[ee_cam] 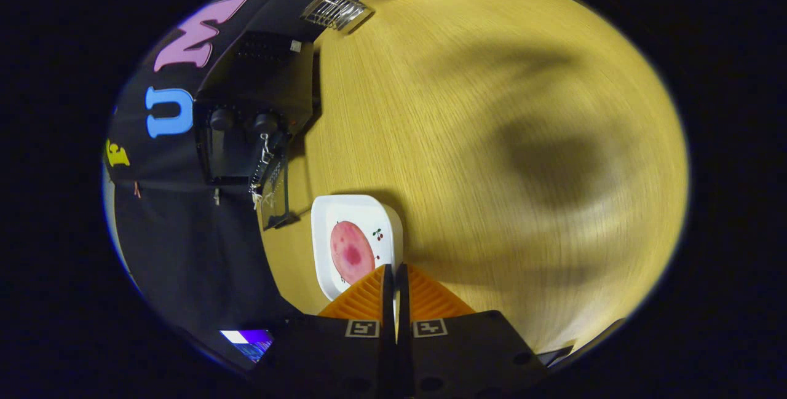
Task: Open the toaster oven, put the food inside, and close the toaster oven door.
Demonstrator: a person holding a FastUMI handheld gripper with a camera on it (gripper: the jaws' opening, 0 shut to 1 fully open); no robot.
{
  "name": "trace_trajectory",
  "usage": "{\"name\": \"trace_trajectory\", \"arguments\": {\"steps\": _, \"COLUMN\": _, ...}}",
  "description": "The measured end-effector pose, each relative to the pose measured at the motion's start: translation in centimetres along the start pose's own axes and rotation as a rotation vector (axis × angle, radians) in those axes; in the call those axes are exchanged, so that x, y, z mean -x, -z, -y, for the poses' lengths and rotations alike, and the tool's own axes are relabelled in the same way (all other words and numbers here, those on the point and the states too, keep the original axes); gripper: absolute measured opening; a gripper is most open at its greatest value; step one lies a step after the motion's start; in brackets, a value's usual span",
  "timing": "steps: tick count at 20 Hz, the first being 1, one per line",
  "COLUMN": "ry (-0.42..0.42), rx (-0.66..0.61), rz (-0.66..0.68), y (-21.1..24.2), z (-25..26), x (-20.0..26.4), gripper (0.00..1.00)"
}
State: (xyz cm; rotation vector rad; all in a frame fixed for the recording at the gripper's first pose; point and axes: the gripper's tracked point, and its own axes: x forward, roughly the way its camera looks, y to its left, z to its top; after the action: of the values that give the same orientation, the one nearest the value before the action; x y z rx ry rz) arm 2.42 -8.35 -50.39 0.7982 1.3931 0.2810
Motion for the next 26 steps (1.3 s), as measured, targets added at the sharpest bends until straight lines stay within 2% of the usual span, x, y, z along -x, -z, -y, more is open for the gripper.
{"name": "trace_trajectory", "arguments": {"steps": 3, "ry": -0.048, "rx": -0.075, "rz": 0.044, "y": -0.5, "z": -0.2, "x": 0.3, "gripper": 0.05}}
{"name": "trace_trajectory", "arguments": {"steps": 11, "ry": -0.1, "rx": -0.312, "rz": 0.209, "y": -1.2, "z": -1.0, "x": 0.1, "gripper": 0.05}}
{"name": "trace_trajectory", "arguments": {"steps": 14, "ry": -0.128, "rx": -0.4, "rz": 0.259, "y": 0.9, "z": -4.2, "x": -3.4, "gripper": 0.05}}
{"name": "trace_trajectory", "arguments": {"steps": 17, "ry": -0.136, "rx": -0.463, "rz": 0.328, "y": 1.8, "z": -8.2, "x": -4.8, "gripper": 0.05}}
{"name": "trace_trajectory", "arguments": {"steps": 22, "ry": -0.187, "rx": -0.593, "rz": 0.486, "y": -0.2, "z": -13.6, "x": -9.0, "gripper": 0.05}}
{"name": "trace_trajectory", "arguments": {"steps": 26, "ry": -0.18, "rx": -0.701, "rz": 0.586, "y": -2.7, "z": -16.2, "x": -12.8, "gripper": 0.05}}
